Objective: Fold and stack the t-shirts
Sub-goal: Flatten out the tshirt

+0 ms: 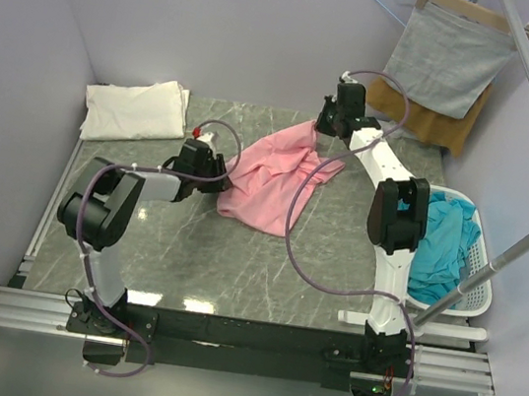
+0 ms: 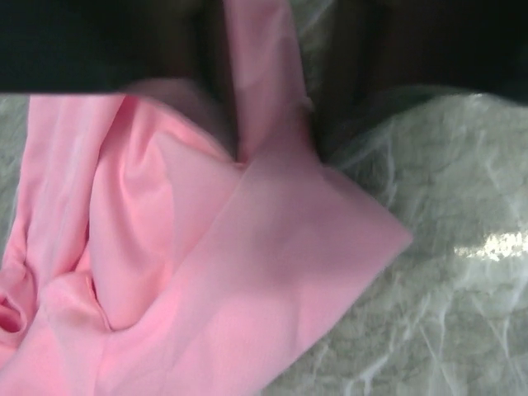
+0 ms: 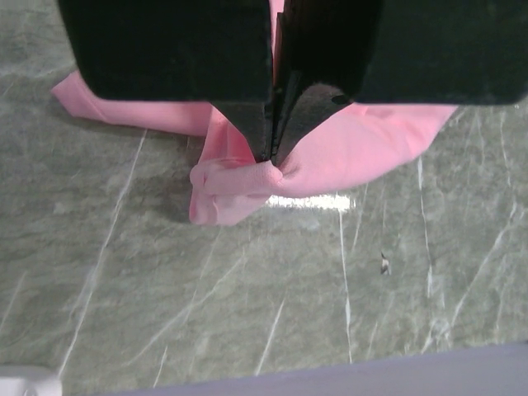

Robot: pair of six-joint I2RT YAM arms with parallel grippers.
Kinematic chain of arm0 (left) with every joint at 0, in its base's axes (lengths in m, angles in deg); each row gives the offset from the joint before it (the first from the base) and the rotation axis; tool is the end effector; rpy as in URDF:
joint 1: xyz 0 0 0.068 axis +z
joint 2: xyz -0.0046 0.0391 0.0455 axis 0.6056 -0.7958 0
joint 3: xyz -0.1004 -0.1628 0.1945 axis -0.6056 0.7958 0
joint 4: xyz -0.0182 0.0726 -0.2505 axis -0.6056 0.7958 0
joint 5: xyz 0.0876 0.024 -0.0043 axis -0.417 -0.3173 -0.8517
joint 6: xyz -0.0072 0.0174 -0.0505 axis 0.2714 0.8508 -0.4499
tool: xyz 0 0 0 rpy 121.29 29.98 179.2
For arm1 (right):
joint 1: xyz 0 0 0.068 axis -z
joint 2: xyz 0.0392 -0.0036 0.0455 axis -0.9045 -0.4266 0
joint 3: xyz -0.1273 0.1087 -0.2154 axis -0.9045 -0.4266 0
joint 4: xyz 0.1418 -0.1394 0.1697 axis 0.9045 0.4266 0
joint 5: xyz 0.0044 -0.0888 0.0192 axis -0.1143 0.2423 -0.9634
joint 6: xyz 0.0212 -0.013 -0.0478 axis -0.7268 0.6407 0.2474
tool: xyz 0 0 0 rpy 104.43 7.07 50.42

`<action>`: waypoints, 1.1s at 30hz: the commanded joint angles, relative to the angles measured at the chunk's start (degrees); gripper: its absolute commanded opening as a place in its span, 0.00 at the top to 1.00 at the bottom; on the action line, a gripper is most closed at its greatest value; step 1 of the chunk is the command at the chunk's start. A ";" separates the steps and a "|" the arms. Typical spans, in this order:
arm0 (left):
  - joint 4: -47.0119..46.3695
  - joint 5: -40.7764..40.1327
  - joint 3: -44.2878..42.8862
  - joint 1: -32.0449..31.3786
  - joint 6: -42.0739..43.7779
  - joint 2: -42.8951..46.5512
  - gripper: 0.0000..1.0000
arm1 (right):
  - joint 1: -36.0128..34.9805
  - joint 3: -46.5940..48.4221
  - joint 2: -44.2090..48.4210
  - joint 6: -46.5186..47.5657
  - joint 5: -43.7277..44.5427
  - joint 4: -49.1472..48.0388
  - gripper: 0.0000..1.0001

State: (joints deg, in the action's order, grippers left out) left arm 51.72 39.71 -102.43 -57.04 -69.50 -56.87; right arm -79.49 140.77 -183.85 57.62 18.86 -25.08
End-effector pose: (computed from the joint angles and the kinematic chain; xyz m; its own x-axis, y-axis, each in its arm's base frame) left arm 0.3474 -0.1307 0.1481 -0.7252 -0.2806 -0.6288 0.0875 0.8682 -0.4884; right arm 0.5122 0.1371 0.2542 -0.6050 0.1765 -0.7764 -0.1159 0.9452 0.3052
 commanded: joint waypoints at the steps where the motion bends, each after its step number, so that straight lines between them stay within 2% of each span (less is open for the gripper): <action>1: -2.55 0.45 -4.61 -0.36 0.18 -4.12 0.77 | 0.15 -2.10 6.81 0.35 -1.63 -2.72 1.00; 3: -2.72 0.28 -5.23 -0.36 0.00 -5.00 0.99 | 0.24 -3.07 7.87 0.79 -1.99 -2.90 1.00; 7: 0.52 -0.60 -7.33 -0.27 0.44 -1.94 0.99 | 0.15 -9.02 14.70 2.11 -1.99 -3.42 1.00; 9: 5.70 -2.53 -9.53 -0.27 1.40 2.18 0.99 | 0.15 -12.02 18.31 2.46 -2.16 -3.86 1.00; 17: 20.91 -5.17 -13.84 -0.27 5.62 20.03 0.99 | -2.57 -29.69 44.50 3.60 -3.39 -3.61 1.00; 22: 28.11 -6.40 -12.88 -0.18 6.59 34.17 0.99 | -10.29 -38.13 60.83 4.83 -2.35 -0.97 1.00; 27: 35.33 -7.81 -12.09 -0.27 6.94 48.58 0.99 | -19.26 -42.09 72.11 4.22 -0.49 3.69 1.00; 31: 42.09 -7.20 -14.98 -0.27 7.12 53.00 0.99 | -22.96 -44.73 79.75 2.99 -2.50 5.01 1.00; 33: 46.90 -5.70 -18.83 -0.27 7.21 53.09 0.99 | -23.49 -45.08 81.08 3.16 -6.88 5.80 1.00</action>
State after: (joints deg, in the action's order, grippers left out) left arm 88.65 32.98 -115.24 -57.13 -63.55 -4.26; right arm -101.79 96.82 -105.82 61.05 16.48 -21.39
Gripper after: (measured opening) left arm 0.029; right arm 0.004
